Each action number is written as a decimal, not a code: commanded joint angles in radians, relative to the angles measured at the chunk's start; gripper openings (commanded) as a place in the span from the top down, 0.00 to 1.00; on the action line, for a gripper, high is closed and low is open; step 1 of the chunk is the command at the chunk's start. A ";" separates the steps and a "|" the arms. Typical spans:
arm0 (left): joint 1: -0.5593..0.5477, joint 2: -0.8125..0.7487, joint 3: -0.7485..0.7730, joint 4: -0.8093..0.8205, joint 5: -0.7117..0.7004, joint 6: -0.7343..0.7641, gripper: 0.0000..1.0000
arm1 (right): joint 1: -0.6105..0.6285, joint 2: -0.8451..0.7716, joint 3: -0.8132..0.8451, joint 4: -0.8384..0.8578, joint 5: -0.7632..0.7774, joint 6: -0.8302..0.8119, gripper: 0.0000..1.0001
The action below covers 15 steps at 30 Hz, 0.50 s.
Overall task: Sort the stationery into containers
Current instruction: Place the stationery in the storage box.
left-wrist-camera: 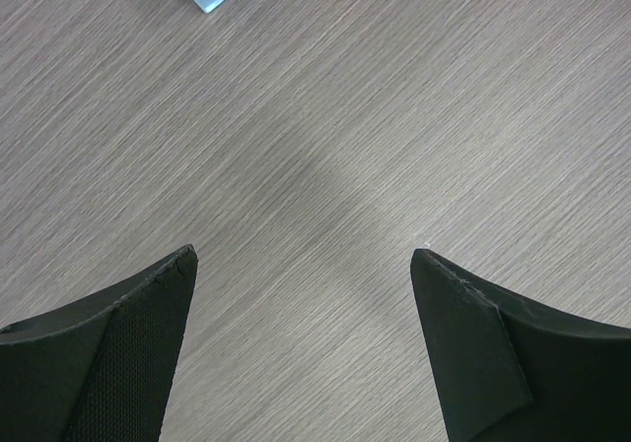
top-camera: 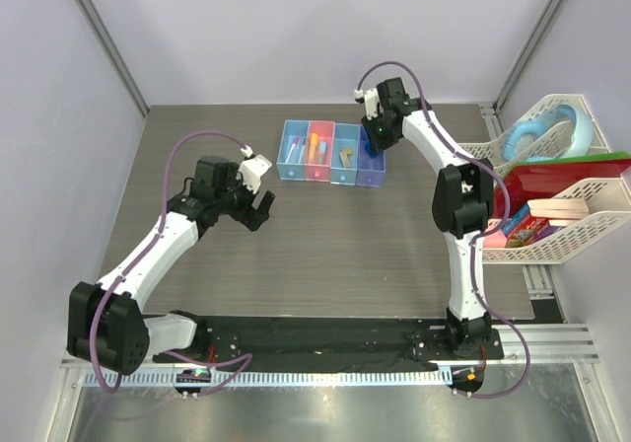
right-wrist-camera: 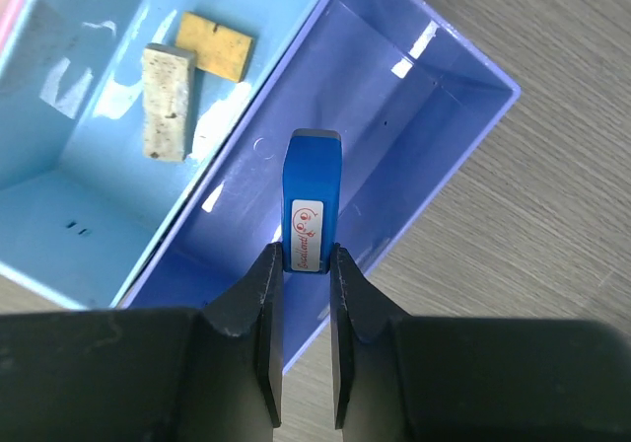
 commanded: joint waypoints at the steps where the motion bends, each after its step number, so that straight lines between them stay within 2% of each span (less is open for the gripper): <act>1: -0.004 -0.006 0.043 0.025 -0.006 -0.001 0.12 | 0.004 0.015 0.040 0.046 0.022 -0.019 0.98; 15: -0.002 -0.009 0.062 -0.005 -0.018 0.028 0.11 | 0.004 0.079 0.049 0.072 0.024 -0.012 0.96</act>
